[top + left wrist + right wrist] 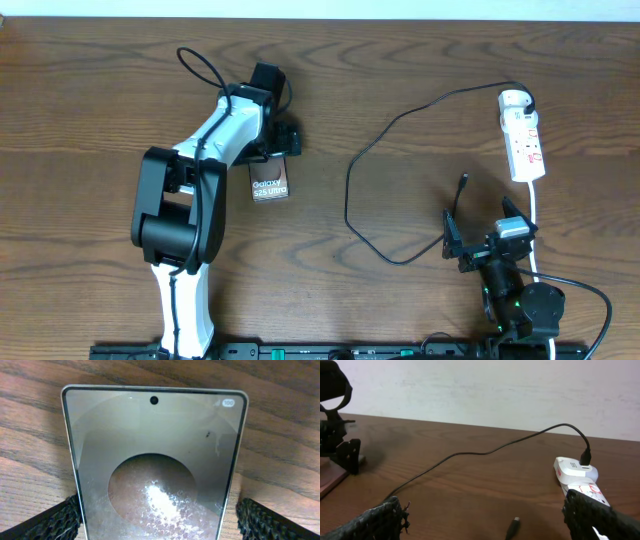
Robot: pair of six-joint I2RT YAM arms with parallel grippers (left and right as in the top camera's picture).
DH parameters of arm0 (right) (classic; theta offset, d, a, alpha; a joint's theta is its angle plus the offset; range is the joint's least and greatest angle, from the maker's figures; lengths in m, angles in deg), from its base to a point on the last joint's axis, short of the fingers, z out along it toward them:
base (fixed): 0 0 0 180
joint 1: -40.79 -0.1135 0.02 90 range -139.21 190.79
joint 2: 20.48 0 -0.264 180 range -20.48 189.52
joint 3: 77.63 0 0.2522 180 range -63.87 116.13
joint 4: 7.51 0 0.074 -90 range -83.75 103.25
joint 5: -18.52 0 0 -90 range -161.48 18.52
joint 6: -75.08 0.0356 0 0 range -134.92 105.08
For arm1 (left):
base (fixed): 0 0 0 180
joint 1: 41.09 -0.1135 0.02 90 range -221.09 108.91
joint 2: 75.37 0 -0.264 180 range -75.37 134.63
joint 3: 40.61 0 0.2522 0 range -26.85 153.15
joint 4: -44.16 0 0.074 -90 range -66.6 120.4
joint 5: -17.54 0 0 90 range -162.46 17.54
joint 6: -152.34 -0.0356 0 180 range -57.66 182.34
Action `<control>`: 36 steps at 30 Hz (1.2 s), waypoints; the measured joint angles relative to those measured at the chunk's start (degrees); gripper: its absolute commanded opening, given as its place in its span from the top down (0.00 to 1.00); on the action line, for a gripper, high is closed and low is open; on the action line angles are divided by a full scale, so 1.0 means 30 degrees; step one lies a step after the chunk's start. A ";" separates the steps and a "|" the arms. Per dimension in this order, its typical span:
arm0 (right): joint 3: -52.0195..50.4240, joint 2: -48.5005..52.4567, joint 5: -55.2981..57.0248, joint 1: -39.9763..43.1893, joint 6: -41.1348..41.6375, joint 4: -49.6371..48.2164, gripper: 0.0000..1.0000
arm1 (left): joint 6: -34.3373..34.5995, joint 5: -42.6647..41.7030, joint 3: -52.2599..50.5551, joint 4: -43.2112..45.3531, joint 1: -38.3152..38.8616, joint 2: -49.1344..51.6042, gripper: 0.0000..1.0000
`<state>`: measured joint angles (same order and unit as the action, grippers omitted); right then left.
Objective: Plug charger to phone and switch on socket
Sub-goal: 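Grasp the phone's top edge with the left gripper and lift it, then move the right gripper toward the phone held by the left gripper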
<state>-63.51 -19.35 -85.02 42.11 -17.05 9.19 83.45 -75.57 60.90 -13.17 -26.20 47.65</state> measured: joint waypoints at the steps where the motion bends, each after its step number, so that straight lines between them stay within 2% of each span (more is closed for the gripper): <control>1: 0.0000 0.0000 0.0007 0.0000 0.0007 0.0000 0.01 | -0.0029 0.0036 0.0000 -0.0131 0.0007 0.0000 0.03; 8: 0.0000 0.0000 0.0000 0.0000 0.0000 0.0000 0.01 | -0.0029 0.0058 -0.0007 -0.0736 0.0000 0.0000 0.05; 11: 0.0000 0.0000 0.0000 0.0000 0.0007 0.0000 0.01 | -0.0029 0.0036 -0.0007 -0.0765 0.0000 0.0000 0.14; 26: 0.0000 0.0000 0.0000 0.0000 0.0000 0.0000 0.01 | -0.0029 -0.0211 -0.0022 -0.0772 -0.0109 0.0000 0.15; 30: 0.0000 0.0000 0.0000 0.0000 0.0000 0.0000 0.01 | -0.0102 -0.1297 0.0007 -0.0809 -0.0546 -0.0044 0.15; 36: 0.0000 0.0000 -0.0007 0.0000 0.0000 -0.0007 0.01 | -0.0692 -0.4852 0.0022 -0.0845 -0.1523 -0.0175 0.15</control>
<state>-63.51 -19.35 -85.05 42.11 -17.05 9.17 81.37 -90.13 60.96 -15.70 -30.76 47.13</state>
